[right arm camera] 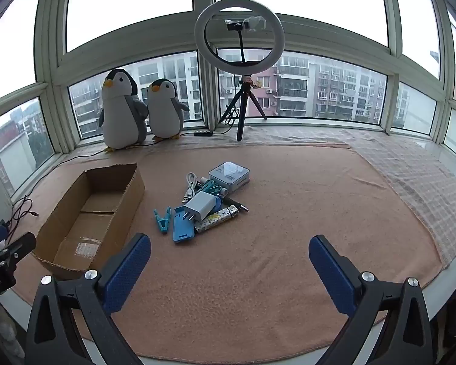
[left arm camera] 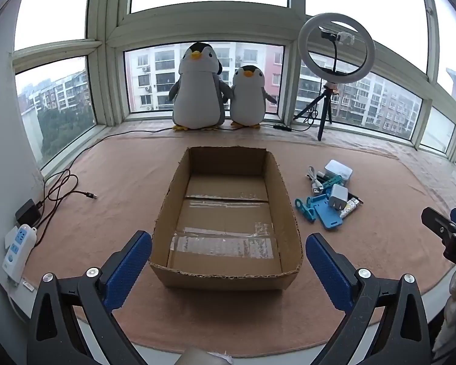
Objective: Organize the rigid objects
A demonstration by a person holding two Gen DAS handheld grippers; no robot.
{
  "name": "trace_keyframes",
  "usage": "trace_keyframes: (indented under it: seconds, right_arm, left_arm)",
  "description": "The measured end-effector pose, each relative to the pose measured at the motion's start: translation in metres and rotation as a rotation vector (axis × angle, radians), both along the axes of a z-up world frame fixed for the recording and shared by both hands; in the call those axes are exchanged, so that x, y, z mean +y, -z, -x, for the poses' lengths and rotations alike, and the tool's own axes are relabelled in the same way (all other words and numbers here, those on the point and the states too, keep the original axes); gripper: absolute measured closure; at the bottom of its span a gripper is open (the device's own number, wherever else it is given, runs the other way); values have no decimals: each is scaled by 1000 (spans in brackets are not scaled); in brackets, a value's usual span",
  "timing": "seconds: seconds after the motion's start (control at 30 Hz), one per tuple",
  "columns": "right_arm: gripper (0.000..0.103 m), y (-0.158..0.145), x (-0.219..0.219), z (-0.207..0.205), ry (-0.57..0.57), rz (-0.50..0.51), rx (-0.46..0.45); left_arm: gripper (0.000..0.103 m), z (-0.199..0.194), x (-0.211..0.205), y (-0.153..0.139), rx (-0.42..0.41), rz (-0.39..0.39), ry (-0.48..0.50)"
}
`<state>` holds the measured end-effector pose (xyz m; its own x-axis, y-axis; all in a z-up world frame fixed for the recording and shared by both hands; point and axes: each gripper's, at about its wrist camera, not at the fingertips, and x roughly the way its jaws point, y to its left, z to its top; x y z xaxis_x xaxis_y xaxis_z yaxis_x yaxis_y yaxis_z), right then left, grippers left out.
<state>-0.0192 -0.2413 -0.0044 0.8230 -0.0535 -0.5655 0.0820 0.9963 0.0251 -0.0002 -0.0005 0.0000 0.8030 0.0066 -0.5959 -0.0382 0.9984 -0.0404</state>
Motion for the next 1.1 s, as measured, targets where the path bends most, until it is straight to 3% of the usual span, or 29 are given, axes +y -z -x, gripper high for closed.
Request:
trace_keyframes:
  seconds: [1.1]
  right_arm:
    - [0, 2, 5, 2, -10, 3, 7]
  left_arm:
    - [0, 2, 1, -4, -4, -6, 0]
